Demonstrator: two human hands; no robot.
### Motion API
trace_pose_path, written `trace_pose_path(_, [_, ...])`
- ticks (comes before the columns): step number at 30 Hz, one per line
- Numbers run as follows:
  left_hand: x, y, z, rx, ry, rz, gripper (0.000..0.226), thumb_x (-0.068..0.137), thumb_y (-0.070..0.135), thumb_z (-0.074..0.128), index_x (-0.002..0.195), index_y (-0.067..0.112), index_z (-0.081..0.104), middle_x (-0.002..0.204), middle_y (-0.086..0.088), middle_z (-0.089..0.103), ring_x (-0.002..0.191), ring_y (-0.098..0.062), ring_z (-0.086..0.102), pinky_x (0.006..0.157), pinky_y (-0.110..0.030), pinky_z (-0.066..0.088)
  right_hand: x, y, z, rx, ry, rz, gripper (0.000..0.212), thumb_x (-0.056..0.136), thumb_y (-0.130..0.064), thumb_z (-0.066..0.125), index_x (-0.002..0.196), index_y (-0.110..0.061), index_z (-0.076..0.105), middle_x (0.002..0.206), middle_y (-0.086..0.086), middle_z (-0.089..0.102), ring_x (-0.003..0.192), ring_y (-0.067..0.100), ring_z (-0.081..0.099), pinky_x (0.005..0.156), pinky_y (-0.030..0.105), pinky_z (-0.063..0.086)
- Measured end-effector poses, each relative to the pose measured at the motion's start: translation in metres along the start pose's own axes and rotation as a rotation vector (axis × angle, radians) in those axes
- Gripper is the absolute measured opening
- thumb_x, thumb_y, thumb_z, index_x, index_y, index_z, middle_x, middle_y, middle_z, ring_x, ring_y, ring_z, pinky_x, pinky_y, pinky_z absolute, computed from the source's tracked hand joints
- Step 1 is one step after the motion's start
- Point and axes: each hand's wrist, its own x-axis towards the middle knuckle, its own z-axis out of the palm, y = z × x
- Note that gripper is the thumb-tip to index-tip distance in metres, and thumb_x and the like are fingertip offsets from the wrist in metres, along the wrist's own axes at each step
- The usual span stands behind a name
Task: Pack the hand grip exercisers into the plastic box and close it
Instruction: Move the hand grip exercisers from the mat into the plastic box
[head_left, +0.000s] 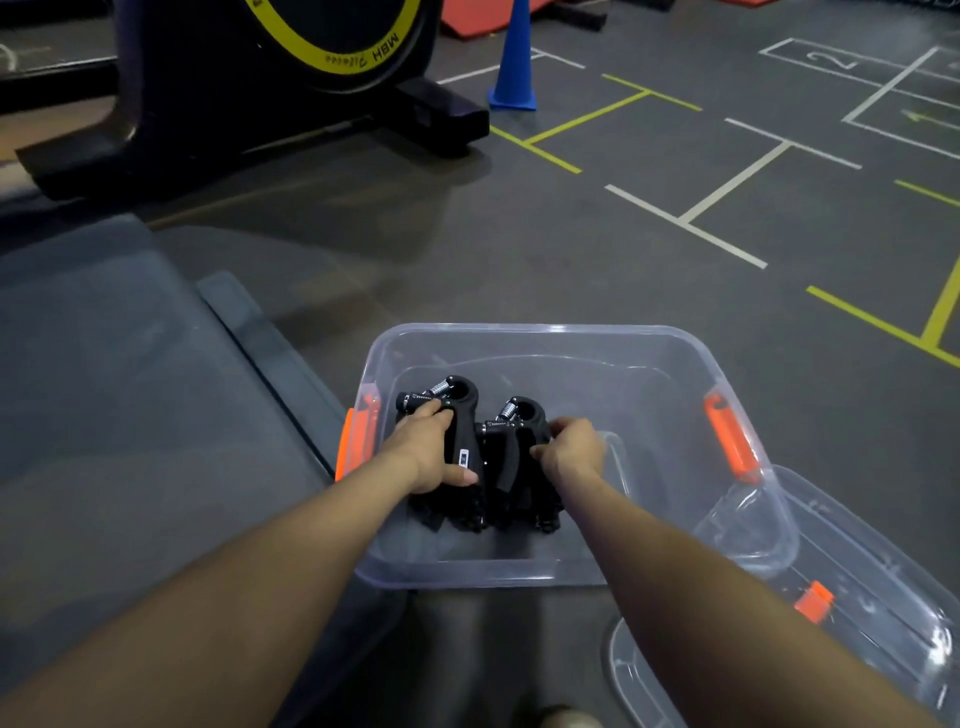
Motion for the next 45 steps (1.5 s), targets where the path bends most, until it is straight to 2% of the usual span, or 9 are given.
trace_pose_path(5, [-0.017,0.003,-0.017,-0.048,0.157,-0.003,0.072,0.081,0.034,0.069,0.141,0.014,0.036,0.145,-0.008,0.038,0.135,-0.025,0.037,0.113,-0.032,0.029,-0.016,-0.037,-0.003,0.01,0.004,-0.179,0.047,0.081,-0.006,0.066,0.127,-0.014,0.056,0.126,0.009,0.062,0.118,0.028,0.058,0.101,0.036,0.045])
trace_pose_path(10, [-0.055,-0.025,-0.05,-0.157,0.419,-0.068,0.048,0.083,0.023,0.065,0.128,0.014,0.052,0.13,-0.01,0.051,0.123,-0.028,0.05,0.105,-0.034,0.04,-0.057,-0.079,0.024,0.01,-0.033,-0.336,0.049,0.082,-0.011,0.066,0.129,-0.014,0.054,0.129,0.008,0.061,0.119,0.027,0.057,0.102,0.037,0.044])
trace_pose_path(13, [-0.087,-0.061,-0.069,-0.173,0.496,-0.154,0.045,0.083,0.022,0.064,0.126,0.013,0.054,0.128,-0.012,0.052,0.12,-0.03,0.052,0.103,-0.038,0.042,-0.094,-0.109,0.05,-0.039,-0.096,-0.465,0.046,0.082,-0.01,0.064,0.127,-0.012,0.055,0.127,0.011,0.061,0.118,0.029,0.057,0.101,0.038,0.045])
trace_pose_path(19, [-0.166,-0.144,-0.09,-0.102,0.438,-0.44,0.063,0.081,0.026,0.068,0.137,0.012,0.042,0.138,-0.016,0.04,0.128,-0.032,0.044,0.11,-0.036,0.036,-0.175,-0.143,0.122,-0.184,-0.334,-0.63,0.054,0.079,-0.016,0.072,0.129,-0.009,0.053,0.126,0.012,0.062,0.118,0.026,0.057,0.099,0.031,0.044])
trace_pose_path(30, [-0.263,-0.267,-0.068,-0.176,0.367,-0.832,0.061,0.083,0.029,0.065,0.133,0.007,0.037,0.139,-0.016,0.035,0.13,-0.035,0.042,0.107,-0.041,0.037,-0.263,-0.155,0.242,-0.327,-0.576,-0.707,0.057,0.079,-0.018,0.073,0.131,-0.008,0.052,0.128,0.013,0.059,0.121,0.026,0.055,0.102,0.029,0.041])
trace_pose_path(33, [-0.265,-0.285,-0.06,-0.207,0.351,-0.884,0.062,0.084,0.031,0.064,0.133,0.005,0.037,0.139,-0.017,0.038,0.129,-0.034,0.043,0.107,-0.04,0.037,-0.272,-0.153,0.264,-0.332,-0.613,-0.688,0.056,0.079,-0.017,0.073,0.13,-0.009,0.051,0.126,0.013,0.061,0.119,0.027,0.056,0.102,0.031,0.043])
trace_pose_path(36, [-0.263,-0.296,-0.055,-0.232,0.334,-0.876,0.051,0.082,0.032,0.065,0.125,0.007,0.051,0.132,-0.014,0.053,0.122,-0.032,0.052,0.102,-0.037,0.043,-0.273,-0.148,0.277,-0.345,-0.635,-0.684,0.057,0.078,-0.015,0.074,0.13,-0.009,0.051,0.124,0.014,0.061,0.117,0.027,0.057,0.103,0.032,0.043])
trace_pose_path(40, [-0.258,-0.3,-0.045,-0.233,0.295,-0.886,0.048,0.08,0.035,0.066,0.12,0.009,0.056,0.127,-0.011,0.058,0.118,-0.03,0.056,0.098,-0.036,0.046,-0.269,-0.147,0.28,-0.345,-0.644,-0.667,0.056,0.078,-0.016,0.073,0.129,-0.006,0.051,0.095,0.004,0.053,0.092,0.015,0.051,0.102,0.031,0.044])
trace_pose_path(45, [-0.255,-0.298,-0.039,-0.181,0.328,-0.926,0.04,0.084,0.021,0.063,0.12,0.007,0.055,0.128,-0.011,0.057,0.118,-0.032,0.056,0.094,-0.036,0.046,-0.264,-0.151,0.272,-0.314,-0.647,-0.625,0.053,0.08,-0.015,0.072,0.127,-0.005,0.051,0.082,-0.002,0.052,0.09,0.015,0.05,0.098,0.028,0.042])
